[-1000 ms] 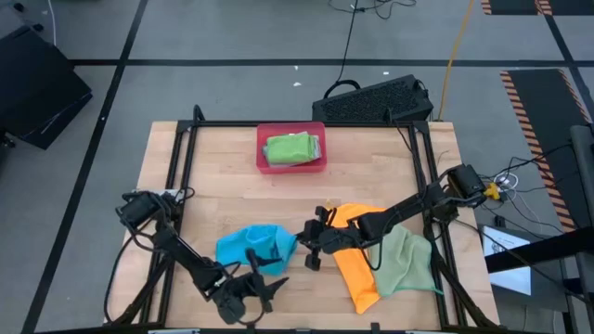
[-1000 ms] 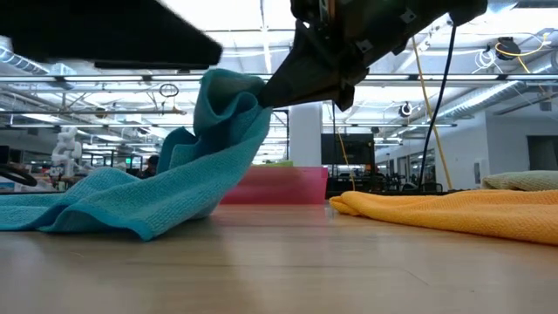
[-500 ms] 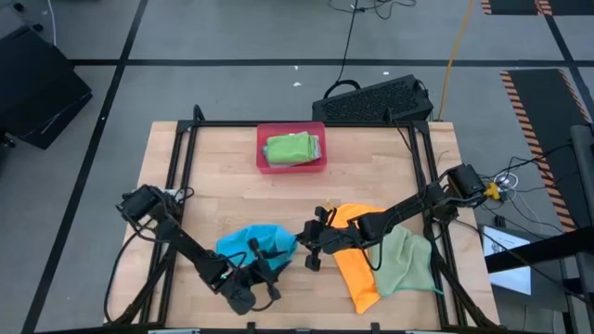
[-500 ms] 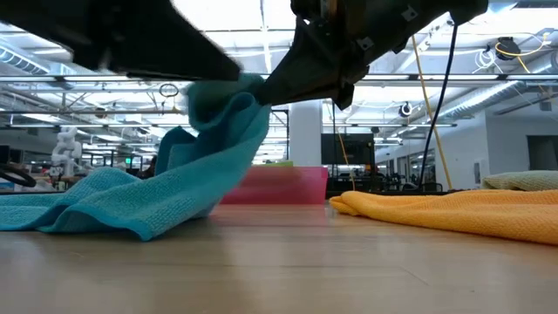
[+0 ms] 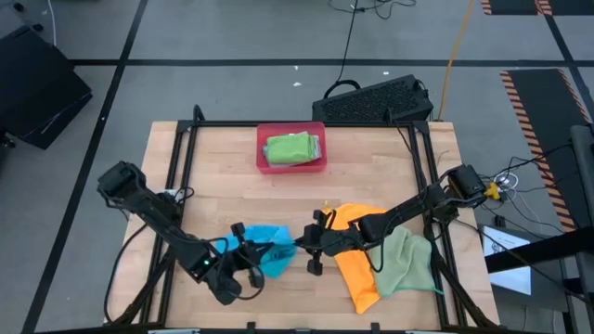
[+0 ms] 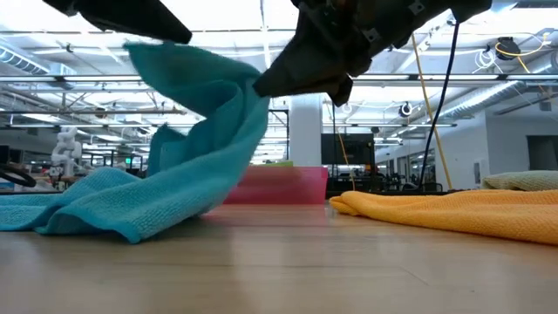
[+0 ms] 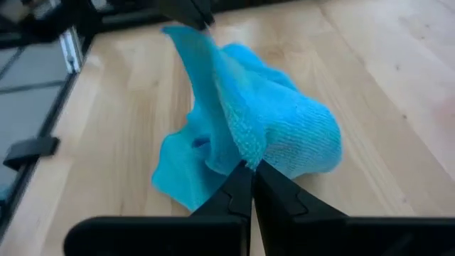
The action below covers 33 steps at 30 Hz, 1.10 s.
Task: Fold microfiber towels
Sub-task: Fold the blue towel
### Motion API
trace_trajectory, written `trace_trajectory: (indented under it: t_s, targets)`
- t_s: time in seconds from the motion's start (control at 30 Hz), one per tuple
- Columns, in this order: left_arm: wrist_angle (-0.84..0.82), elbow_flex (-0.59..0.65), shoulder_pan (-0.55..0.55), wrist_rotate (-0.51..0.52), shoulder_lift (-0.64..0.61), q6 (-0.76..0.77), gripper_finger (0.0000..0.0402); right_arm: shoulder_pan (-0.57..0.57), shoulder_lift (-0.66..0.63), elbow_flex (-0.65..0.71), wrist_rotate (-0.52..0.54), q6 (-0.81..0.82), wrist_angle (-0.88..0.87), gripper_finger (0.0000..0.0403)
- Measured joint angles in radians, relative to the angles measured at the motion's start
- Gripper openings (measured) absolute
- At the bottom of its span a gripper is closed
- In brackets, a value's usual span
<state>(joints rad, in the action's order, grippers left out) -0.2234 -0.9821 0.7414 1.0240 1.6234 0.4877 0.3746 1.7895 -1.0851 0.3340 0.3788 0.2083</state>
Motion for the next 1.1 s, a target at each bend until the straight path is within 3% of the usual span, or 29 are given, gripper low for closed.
trace_trajectory:
  t_s: [0.13, 0.3, 0.53, 0.77, 0.93, 1.03, 1.1]
  targets:
    - [-0.015, 0.0, -0.002, -0.078, -0.001, -0.052, 0.0003, 0.003, 0.001, 0.0, -0.035, -0.006, -0.022, 0.0016]
    - [-0.014, 0.0, -0.024, -0.134, -0.001, -0.056, 0.0006, 0.02, 0.001, 0.0, -0.025, -0.077, -0.036, 0.0071]
    - [0.019, 0.029, -0.018, -0.245, -0.001, 0.074, 0.002, 0.018, 0.001, 0.0, 0.061, -0.06, -0.035, 0.0131]
    - [0.061, 0.113, 0.023, -0.223, 0.0, 0.2, 0.0094, 0.065, 0.001, 0.001, -0.099, -0.24, -0.12, 0.0127]
    - [0.065, 0.115, 0.037, -0.207, 0.0, 0.214, 0.0128, 0.133, 0.014, 0.0, -0.088, -0.411, -0.101, 0.0129]
    - [0.07, 0.115, 0.037, -0.182, 0.0, 0.211, 0.0137, 0.159, 0.052, 0.0, 0.02, -0.508, -0.071, 0.0134]
    - [0.086, 0.115, 0.034, -0.172, 0.0, 0.207, 0.0138, 0.162, 0.079, 0.0, 0.028, -0.554, -0.032, 0.014]
